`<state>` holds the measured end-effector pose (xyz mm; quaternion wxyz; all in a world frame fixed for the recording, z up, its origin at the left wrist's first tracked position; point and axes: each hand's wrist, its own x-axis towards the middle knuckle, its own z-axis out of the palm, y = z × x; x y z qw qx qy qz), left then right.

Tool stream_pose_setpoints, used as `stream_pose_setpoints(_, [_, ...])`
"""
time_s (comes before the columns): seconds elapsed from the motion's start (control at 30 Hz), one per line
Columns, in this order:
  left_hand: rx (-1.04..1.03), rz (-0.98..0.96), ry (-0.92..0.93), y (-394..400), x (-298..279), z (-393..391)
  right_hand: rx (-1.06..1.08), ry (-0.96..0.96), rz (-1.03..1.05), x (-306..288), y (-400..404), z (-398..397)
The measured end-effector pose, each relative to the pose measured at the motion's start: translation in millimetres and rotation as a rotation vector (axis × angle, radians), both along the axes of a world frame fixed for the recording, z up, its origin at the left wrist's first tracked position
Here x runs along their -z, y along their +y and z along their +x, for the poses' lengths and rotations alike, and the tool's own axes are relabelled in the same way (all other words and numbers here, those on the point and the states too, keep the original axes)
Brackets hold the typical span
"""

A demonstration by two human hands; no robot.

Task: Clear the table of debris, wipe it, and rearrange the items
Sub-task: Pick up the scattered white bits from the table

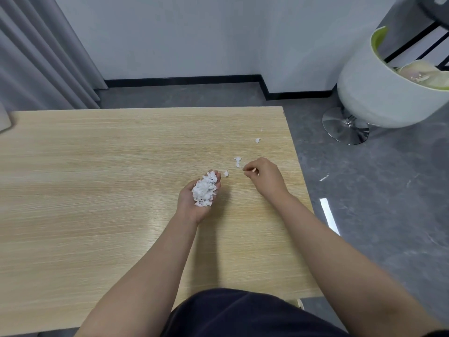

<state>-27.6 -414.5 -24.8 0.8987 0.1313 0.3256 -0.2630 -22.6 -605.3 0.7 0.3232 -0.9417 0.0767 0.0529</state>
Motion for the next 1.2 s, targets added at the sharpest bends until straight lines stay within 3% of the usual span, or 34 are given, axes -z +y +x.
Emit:
stream_pose_setpoints(0.17, [0.008,0.000,-0.009,9.7,8.1,14.0,0.033,0.119,-0.008,31.4,-2.4,12.1])
stream_pose_setpoints(0.33, [-0.024,0.014,0.027,13.1,9.9,30.7,-0.076,0.225,-0.045,56.1,14.7,27.5])
stream_pose_setpoints(0.47, [-0.008,0.086,0.041,13.6,14.5,43.4,-0.091,0.189,-0.065,66.7,26.9,42.2])
stream_pose_setpoints(0.77, [-0.047,0.011,0.039,13.1,13.9,45.0,-0.174,0.165,-0.176,75.1,37.6,49.9])
stream_pose_setpoints(0.93, [-0.064,-0.018,0.062,11.8,17.2,44.1,-0.076,0.027,0.145,35.7,49.3,43.9])
stream_pose_setpoints(1.03, [-0.059,-0.033,0.066,7.7,16.1,43.5,-0.154,0.020,0.366,-0.9,59.5,32.2])
stream_pose_setpoints(1.2, [-0.024,-0.076,0.070,-3.1,9.0,42.1,-0.462,0.045,0.237,-19.0,66.3,17.0])
